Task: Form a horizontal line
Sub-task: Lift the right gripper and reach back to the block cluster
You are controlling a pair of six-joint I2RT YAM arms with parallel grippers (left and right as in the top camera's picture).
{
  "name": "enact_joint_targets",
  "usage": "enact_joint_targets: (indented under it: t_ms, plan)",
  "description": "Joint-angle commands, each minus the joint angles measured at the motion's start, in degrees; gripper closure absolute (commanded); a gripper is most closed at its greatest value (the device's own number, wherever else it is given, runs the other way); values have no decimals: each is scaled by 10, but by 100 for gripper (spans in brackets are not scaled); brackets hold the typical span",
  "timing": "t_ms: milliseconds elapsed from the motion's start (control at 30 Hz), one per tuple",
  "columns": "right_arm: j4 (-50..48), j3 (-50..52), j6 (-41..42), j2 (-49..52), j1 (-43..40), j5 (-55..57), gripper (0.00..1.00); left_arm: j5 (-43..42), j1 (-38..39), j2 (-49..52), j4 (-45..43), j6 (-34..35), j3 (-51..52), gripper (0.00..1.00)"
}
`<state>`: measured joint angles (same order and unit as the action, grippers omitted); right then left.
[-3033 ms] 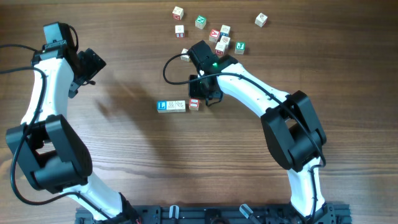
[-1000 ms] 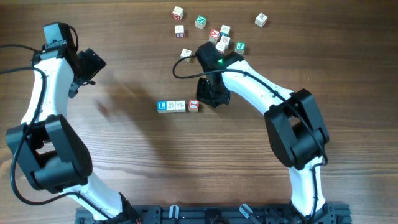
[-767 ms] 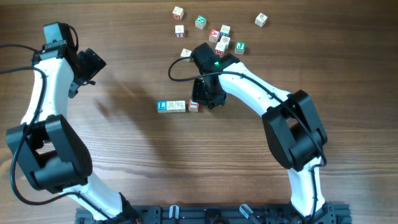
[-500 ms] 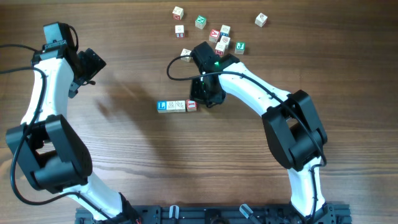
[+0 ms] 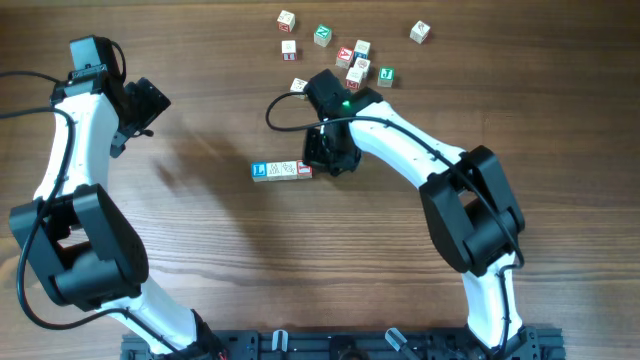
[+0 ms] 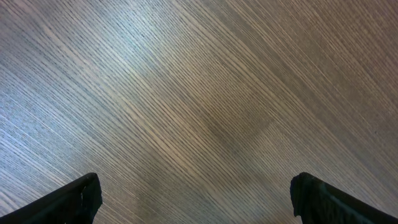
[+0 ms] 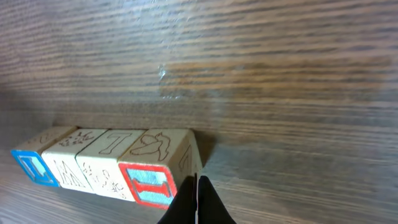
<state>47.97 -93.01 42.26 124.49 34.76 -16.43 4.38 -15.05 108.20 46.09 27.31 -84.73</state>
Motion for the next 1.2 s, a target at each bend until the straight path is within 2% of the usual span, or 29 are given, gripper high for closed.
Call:
enact_joint_targets:
  t_ms: [0,233,300,367,400,433,467,533,600,667,733,800,867,900,967,1000,1067,1133,1167]
  plan:
    - [3,5,8,-8,6,11,96,-1,0,-6,-2,1,-5,0]
    - [17,5,7,-8,6,38,95,-1,0,-6,-2,1,-5,0]
    - [23,2,-38,-9,3,57,96,-1,0,-6,-2,1,-5,0]
    - [62,-45,-74,-10,-10,93,95,-1,0,-6,-2,1,-5,0]
    - [106,-110,-107,-10,-26,107,84,-1,0,-6,-2,1,-5,0]
    - [133,-159,-137,-10,-39,107,66,-1,0,-6,-2,1,-5,0]
    - [160,-207,-157,-10,-52,111,38,-1,0,-6,-2,1,-5,0]
    - [197,-277,-177,-10,-71,135,24,-1,0,-6,-2,1,-5,0]
    - [241,-409,-197,-10,-108,168,19,-1,0,-6,-2,1,-5,0]
    - [216,-464,-223,-10,-129,195,18,-1,0,-6,-2,1,-5,0]
    - [137,-465,-276,-9,-146,201,20,-1,0,-6,-2,1,-5,0]
    - [90,-459,-281,5,-155,201,32,-1,0,-6,-2,1,-5,0]
    - [52,-459,-281,31,-160,202,38,-1,0,-6,-2,1,-5,0]
    - [37,-458,-279,46,-160,208,44,-1,0,-6,-2,1,-5,0]
    - [21,-458,-265,82,-161,229,55,-1,0,-6,-2,1,-5,0]
    - [21,-458,-251,101,-161,228,57,-1,0,-6,-2,1,-5,0]
    - [23,-458,-237,136,-160,216,50,-1,0,-6,-2,1,-5,0]
    - [22,-457,-236,173,-160,216,33,-1,0,-6,-2,1,-5,0]
    - [22,-457,-236,183,-160,216,32,-1,0,-6,-2,1,-5,0]
